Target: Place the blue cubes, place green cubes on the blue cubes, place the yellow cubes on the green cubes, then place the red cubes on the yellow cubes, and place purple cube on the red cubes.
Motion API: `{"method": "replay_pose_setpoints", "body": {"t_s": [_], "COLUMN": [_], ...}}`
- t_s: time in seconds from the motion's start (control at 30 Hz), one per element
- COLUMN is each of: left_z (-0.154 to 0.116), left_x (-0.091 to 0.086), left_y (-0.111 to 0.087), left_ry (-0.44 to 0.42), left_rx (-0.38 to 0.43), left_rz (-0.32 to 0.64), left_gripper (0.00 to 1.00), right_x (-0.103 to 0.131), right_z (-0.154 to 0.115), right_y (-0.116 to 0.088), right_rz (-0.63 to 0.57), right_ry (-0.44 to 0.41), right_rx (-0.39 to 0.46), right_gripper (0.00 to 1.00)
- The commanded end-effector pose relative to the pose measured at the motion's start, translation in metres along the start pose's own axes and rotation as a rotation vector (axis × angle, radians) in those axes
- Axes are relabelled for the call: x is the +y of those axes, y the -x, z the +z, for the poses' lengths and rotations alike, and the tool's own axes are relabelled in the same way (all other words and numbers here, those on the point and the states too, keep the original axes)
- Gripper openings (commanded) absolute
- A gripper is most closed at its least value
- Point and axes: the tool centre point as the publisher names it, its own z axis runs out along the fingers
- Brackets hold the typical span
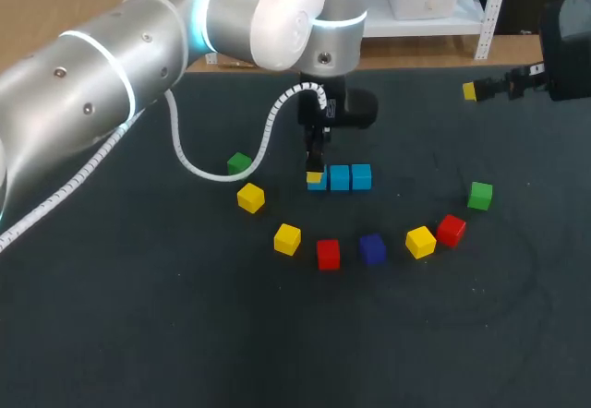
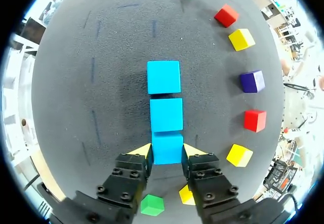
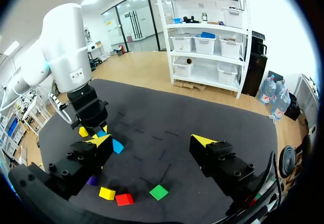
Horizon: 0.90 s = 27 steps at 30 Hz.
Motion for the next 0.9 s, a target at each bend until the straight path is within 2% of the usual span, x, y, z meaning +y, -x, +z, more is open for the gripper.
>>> {"method": "replay_pose_setpoints", "body": {"t_s": [0.03,0.1,0.13,0.17,0.2,0.4,0.63,0.77,0.9], "left_z": [0.0,0.0,-0.001,-0.001,-0.001,-0.005,-0.022,-0.031,-0.037], "left_x": [-0.001,-0.001,-0.001,-0.001,-0.001,-0.001,0.006,-0.001,-0.015], "left_y": [-0.001,-0.001,-0.001,-0.001,-0.001,-0.003,-0.023,-0.039,-0.053], "left_ry": [0.003,0.002,0.001,0.001,0.002,0.007,0.057,0.077,0.078], "left_rx": [-0.002,-0.004,-0.006,-0.007,-0.007,-0.015,-0.048,-0.065,-0.059], "left_rz": [0.002,0.003,0.003,0.003,0.003,-0.004,-0.143,-0.168,-0.138], "left_gripper": [0.19,0.39,0.59,0.87,1.0,1.0,1.0,1.0,1.0], "right_x": [0.002,0.002,0.002,0.002,0.002,0.002,0.002,0.002,0.002], "right_z": [-0.001,-0.001,-0.001,-0.001,-0.001,-0.001,-0.001,-0.001,-0.001], "right_y": [0.0,0.0,0.0,0.0,0.0,0.0,0.0,0.0,0.0], "right_rz": [0.0,0.0,0.0,0.0,0.0,0.0,0.0,0.0,0.0], "right_ry": [-0.007,-0.007,-0.007,-0.007,-0.007,-0.007,-0.007,-0.007,-0.007], "right_rx": [0.0,0.0,0.0,0.0,0.0,0.0,0.0,0.0,0.0], "right_gripper": [1.0,1.0,1.0,1.0,1.0,1.0,1.0,1.0,1.0]}}
